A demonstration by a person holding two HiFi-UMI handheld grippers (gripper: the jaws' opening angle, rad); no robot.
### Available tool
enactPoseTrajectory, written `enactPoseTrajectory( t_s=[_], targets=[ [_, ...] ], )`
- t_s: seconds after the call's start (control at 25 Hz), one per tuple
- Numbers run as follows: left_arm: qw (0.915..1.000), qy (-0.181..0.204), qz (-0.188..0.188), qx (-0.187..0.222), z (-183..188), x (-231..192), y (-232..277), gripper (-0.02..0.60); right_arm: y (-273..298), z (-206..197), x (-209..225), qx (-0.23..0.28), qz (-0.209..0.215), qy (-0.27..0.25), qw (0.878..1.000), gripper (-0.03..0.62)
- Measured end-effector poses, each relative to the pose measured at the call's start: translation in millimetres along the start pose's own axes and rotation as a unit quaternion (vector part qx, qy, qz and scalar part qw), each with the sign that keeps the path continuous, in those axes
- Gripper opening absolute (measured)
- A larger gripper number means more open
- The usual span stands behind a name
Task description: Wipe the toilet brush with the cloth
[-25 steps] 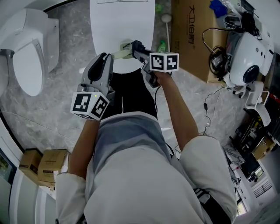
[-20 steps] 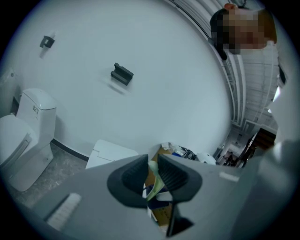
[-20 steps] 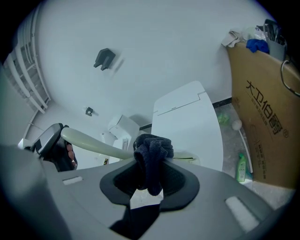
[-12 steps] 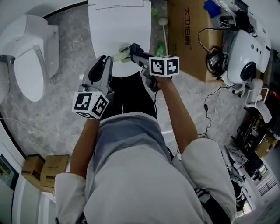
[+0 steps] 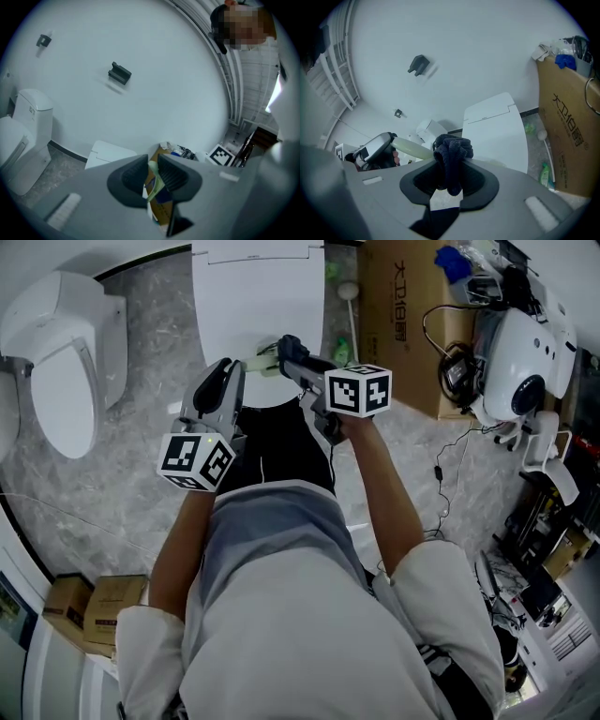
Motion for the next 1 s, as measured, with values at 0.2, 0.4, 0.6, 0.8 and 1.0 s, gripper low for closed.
enactPoseTrajectory(
  t_s=[0.2, 0.4, 0.6, 0.8, 1.0],
  targets=[
    [1.0000, -0.007, 0.000, 0.001, -2.6, 0.5, -3.3, 0.000, -8.3, 2.9, -13.0, 0.002, 0.006, -0.012, 1.000, 0.091],
    [1.0000, -0.005, -0.002, 0.002, -1.2, 0.1, -4.9, 0.000, -16.3, 9.2, -28.4, 0.006, 0.011, -0.026, 1.000, 0.092],
    [1.0000, -0.001, -0.002, 0.002, -2.0, 0.8, -6.2, 0.000, -22.6, 11.7, -39.8, 0.008, 0.012, -0.037, 0.999, 0.092],
    [1.0000, -0.003, -0.002, 0.002, -2.8, 1.3, -9.5, 0.000, -27.7, 14.9, -51.8, 0.009, 0.015, -0.051, 0.999, 0.092],
    [1.0000, -0.001, -0.003, 0.002, -2.5, 0.8, -10.1, 0.000, -32.2, 17.3, -62.1, 0.012, 0.018, -0.058, 0.998, 0.092]
  ],
)
Point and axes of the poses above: the fingertips, and each gripper's own axes: y forward along the fingers, x to its right, z out of its top, the point moved 2 cm from there along -y, backward along the fingers, and after that the axes turned 5 degrees about -z, right-handed, at the moved point
